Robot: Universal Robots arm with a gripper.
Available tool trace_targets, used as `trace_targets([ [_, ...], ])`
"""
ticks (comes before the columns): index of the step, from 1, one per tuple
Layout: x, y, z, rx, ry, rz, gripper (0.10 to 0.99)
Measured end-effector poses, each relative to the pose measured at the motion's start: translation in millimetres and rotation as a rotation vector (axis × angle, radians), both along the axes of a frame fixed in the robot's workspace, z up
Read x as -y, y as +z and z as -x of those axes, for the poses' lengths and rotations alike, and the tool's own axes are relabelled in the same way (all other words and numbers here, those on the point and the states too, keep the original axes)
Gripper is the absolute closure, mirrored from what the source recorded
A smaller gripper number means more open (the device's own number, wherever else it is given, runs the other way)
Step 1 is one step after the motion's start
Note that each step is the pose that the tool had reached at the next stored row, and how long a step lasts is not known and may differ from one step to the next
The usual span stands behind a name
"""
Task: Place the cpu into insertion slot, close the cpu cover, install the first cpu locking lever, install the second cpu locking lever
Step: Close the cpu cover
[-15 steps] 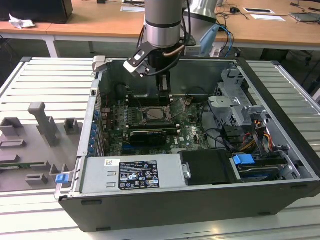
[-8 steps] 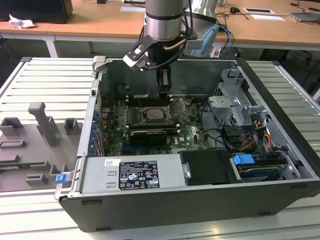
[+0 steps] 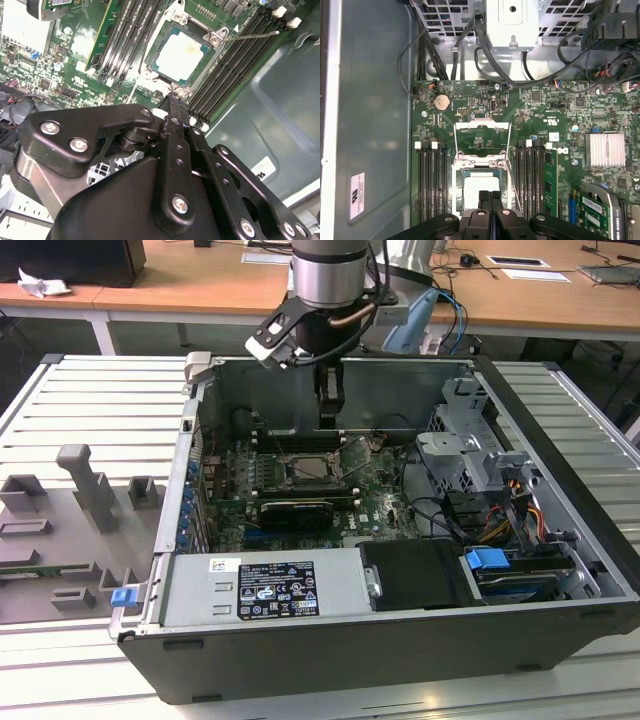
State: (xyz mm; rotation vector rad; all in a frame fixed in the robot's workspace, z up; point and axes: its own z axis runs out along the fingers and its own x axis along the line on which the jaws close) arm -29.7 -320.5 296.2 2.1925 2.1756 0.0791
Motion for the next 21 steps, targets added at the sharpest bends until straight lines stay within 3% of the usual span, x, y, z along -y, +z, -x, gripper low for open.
trace_targets([
  [5,-0.1,6.9,-4.2,-0.0009,0.0,0.0,0.98],
  [6,0.0,5.1,-12.3,-0.0029,0.0,0.0,0.98],
  [7,0.0,3.4,-13.8,-0.003,0.0,0.0,0.98],
  [14,0.0,-10.8,-15.3,-0.0031,0.0,0.0,0.98],
  [21,0.0,-18.6,-16.5,-0.0032,0.0,0.0,0.98],
])
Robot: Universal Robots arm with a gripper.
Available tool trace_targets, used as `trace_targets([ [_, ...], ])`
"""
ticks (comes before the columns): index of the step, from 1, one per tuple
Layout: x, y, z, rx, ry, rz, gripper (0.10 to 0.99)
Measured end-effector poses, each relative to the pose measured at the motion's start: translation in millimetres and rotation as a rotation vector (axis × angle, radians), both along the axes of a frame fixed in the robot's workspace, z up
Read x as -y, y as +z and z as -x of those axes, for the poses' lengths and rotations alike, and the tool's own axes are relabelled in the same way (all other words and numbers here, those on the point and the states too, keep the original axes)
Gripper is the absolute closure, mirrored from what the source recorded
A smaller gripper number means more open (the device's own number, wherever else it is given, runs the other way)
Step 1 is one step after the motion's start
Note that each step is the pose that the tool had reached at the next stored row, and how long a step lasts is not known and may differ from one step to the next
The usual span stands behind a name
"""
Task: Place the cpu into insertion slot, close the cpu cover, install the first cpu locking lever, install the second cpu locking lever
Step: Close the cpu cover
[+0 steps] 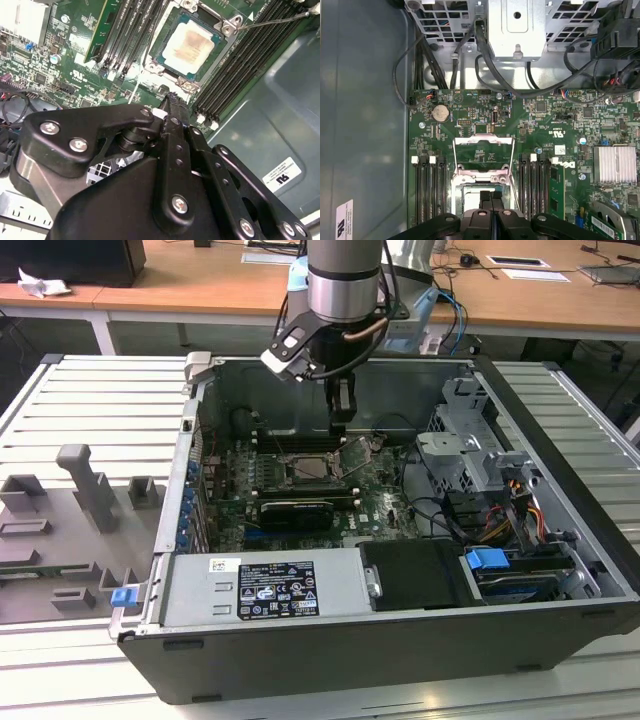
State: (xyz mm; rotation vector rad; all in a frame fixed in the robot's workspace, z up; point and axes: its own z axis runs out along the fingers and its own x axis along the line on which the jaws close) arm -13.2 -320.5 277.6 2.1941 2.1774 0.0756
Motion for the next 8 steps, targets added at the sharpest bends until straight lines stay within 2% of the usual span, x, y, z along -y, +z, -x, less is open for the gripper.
trace_targets([
  [8,0.0,-3.1,-2.0,0.0001,0.0,0.0,0.98],
])
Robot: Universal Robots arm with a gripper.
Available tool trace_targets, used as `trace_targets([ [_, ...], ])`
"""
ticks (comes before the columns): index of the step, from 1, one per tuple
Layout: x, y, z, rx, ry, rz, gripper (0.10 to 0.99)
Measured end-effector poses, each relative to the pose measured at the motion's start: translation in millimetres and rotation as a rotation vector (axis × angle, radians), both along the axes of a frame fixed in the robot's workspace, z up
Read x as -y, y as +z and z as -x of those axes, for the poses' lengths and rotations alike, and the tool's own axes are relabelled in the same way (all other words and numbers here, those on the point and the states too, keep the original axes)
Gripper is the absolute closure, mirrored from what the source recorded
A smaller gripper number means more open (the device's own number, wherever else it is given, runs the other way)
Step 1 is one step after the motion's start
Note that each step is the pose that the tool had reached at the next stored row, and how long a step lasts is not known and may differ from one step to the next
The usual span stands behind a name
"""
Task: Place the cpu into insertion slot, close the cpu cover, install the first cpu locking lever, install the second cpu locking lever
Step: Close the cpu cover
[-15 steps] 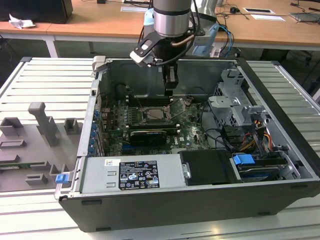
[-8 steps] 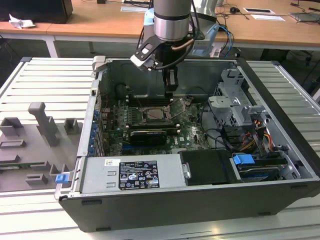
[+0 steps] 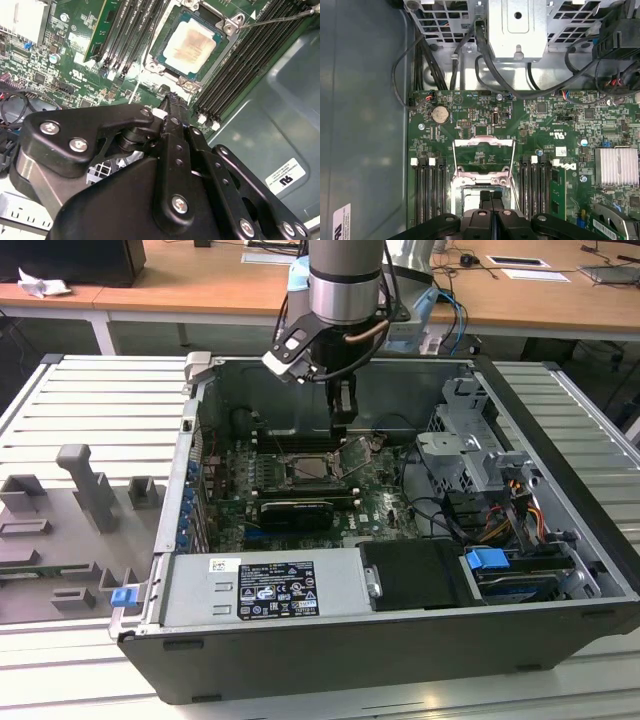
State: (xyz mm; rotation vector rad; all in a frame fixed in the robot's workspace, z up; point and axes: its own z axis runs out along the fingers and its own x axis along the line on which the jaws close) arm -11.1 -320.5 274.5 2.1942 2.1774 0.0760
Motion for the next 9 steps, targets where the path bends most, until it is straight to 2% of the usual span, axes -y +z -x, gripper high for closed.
trace_targets([
  [3,0.0,-2.4,-3.4,-0.0001,0.0,0.0,0.98],
  [9,0.0,-6.6,-20.9,-0.0007,0.008,0.0,0.98],
])
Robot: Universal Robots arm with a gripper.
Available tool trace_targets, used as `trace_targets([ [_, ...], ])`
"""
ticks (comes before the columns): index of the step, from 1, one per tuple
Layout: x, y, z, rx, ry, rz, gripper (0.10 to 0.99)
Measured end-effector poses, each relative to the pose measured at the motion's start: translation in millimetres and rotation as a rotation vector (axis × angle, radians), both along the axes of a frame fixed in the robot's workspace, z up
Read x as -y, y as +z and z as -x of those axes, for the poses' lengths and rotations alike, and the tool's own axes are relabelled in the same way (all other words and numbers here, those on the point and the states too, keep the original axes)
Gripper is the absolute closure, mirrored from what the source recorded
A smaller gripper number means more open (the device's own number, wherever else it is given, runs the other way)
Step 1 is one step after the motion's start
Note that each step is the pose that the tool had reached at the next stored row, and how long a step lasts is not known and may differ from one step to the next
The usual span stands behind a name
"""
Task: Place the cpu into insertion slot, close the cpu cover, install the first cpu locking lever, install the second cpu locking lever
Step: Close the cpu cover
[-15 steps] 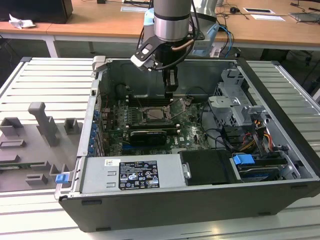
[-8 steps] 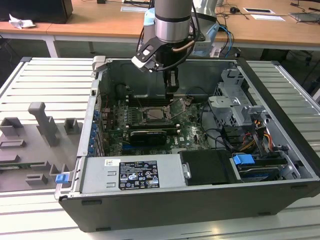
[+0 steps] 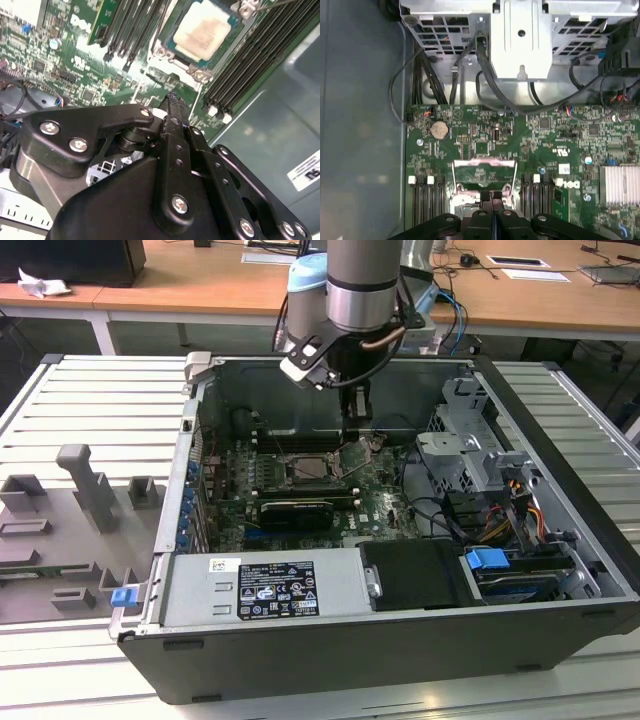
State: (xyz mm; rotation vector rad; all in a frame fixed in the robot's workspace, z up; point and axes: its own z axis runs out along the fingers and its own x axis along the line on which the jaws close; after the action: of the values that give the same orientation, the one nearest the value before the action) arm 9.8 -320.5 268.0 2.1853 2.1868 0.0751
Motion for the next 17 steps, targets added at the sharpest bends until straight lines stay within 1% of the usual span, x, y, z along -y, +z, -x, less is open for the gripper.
trace_targets([
  [2,0.0,-0.2,-2.4,-0.0001,0.0,0.0,0.98],
  [8,-0.1,-2.5,-23.5,-0.0011,0.0,0.0,0.98],
  [13,-0.4,-6.6,-34.4,-0.0016,0.001,0.0,0.98],
  [17,-0.5,-8.0,-38.7,-0.0021,0.001,0.0,0.98],
])
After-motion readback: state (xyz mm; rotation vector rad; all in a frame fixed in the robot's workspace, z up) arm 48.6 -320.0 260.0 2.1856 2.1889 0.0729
